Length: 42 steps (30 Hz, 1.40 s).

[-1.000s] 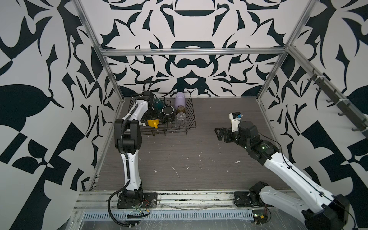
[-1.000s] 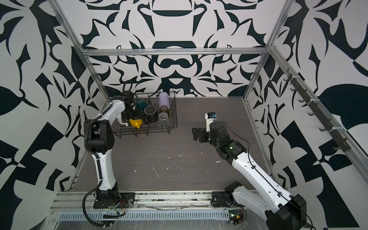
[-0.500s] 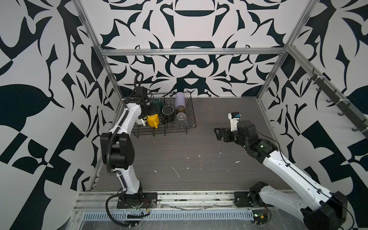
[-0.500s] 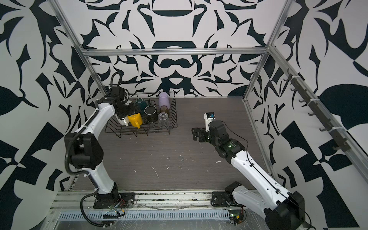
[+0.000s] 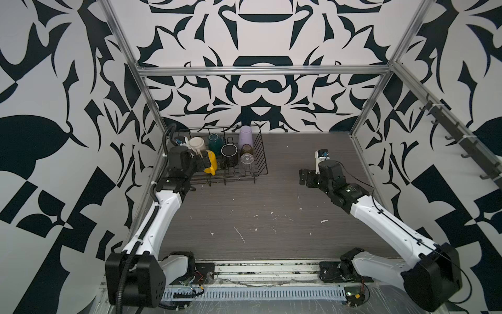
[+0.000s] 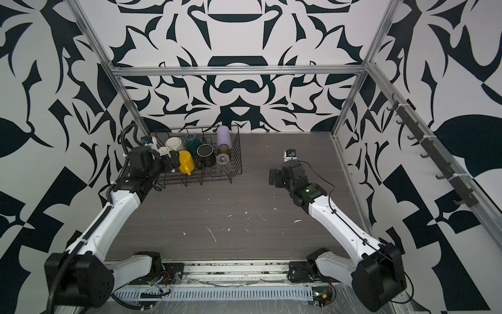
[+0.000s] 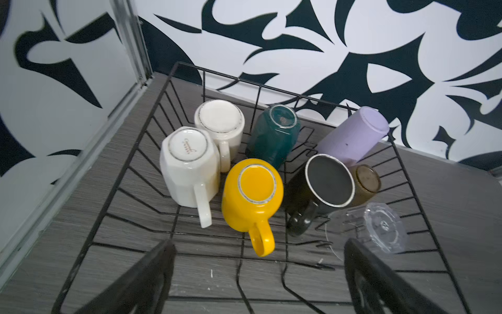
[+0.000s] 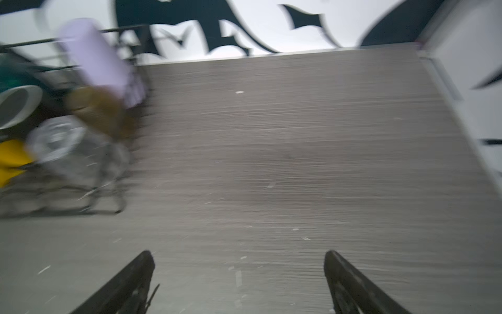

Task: Load cups into a dish rack
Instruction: Place the cup upside down at the dish rack, then reset both arms

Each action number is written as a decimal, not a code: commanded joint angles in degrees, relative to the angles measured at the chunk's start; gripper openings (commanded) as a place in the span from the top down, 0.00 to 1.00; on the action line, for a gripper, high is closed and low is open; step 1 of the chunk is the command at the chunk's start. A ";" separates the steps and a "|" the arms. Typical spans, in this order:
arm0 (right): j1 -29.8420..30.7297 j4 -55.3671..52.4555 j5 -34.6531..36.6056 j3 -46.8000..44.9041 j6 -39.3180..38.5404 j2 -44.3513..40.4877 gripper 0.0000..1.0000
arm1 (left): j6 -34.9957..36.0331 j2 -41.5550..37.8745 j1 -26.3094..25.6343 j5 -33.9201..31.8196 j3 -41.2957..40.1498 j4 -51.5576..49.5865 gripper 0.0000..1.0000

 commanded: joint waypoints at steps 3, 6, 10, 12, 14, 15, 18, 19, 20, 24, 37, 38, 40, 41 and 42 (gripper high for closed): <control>-1.91 12.82 18.39 -8.30 -5.70 0.87 0.00 | 2.93 -6.29 -0.02 -12.42 -16.93 19.17 0.01; -3.52 20.60 23.19 -12.22 -9.05 3.25 0.00 | 5.68 -4.82 -0.06 -18.75 -21.74 23.51 0.01; -7.61 31.52 23.83 -16.59 -11.16 8.75 0.00 | 8.50 2.29 -0.02 -21.09 -26.89 34.54 0.01; -8.78 39.05 23.79 -18.97 -12.25 11.36 0.00 | 8.57 5.85 -0.02 -21.03 -29.58 41.52 0.01; -9.39 47.76 23.06 -21.39 -15.02 14.34 0.00 | 10.82 9.31 -0.31 -21.57 -29.72 46.26 0.01; -9.56 51.30 23.12 -22.15 -16.19 16.15 0.00 | 10.90 9.99 -0.32 -20.60 -29.03 45.16 0.01; -9.91 57.66 20.91 -23.01 -18.35 18.83 0.00 | 14.22 14.25 -0.28 -19.18 -29.57 54.17 0.01; -9.97 58.10 21.06 -22.82 -17.86 20.41 0.00 | 14.80 16.18 -0.22 -17.61 -30.10 57.12 0.01; -10.08 60.61 20.46 -23.03 -19.06 21.87 0.00 | 15.29 18.64 -0.11 -17.78 -30.31 60.42 0.01; -10.36 61.53 18.64 -24.16 -18.96 21.39 0.00 | 14.43 21.71 0.35 -18.88 -31.87 65.35 0.01; -10.64 86.00 10.95 -35.78 -21.69 25.47 0.00 | 15.02 27.03 1.48 -17.58 -31.24 70.70 0.01; -10.64 84.55 11.09 -35.37 -21.25 24.74 0.00 | 14.52 26.63 1.48 -17.50 -30.95 69.26 0.01; -10.64 83.23 12.02 -34.20 -21.65 25.25 0.00 | 14.33 26.33 1.55 -17.56 -30.45 67.96 0.01; -10.64 83.36 12.15 -34.06 -21.82 25.50 0.00 | 14.42 26.66 1.51 -17.56 -30.52 68.50 0.01; -10.64 83.20 12.01 -33.94 -21.71 25.48 0.00 | 14.48 26.69 1.56 -17.56 -30.52 68.67 0.01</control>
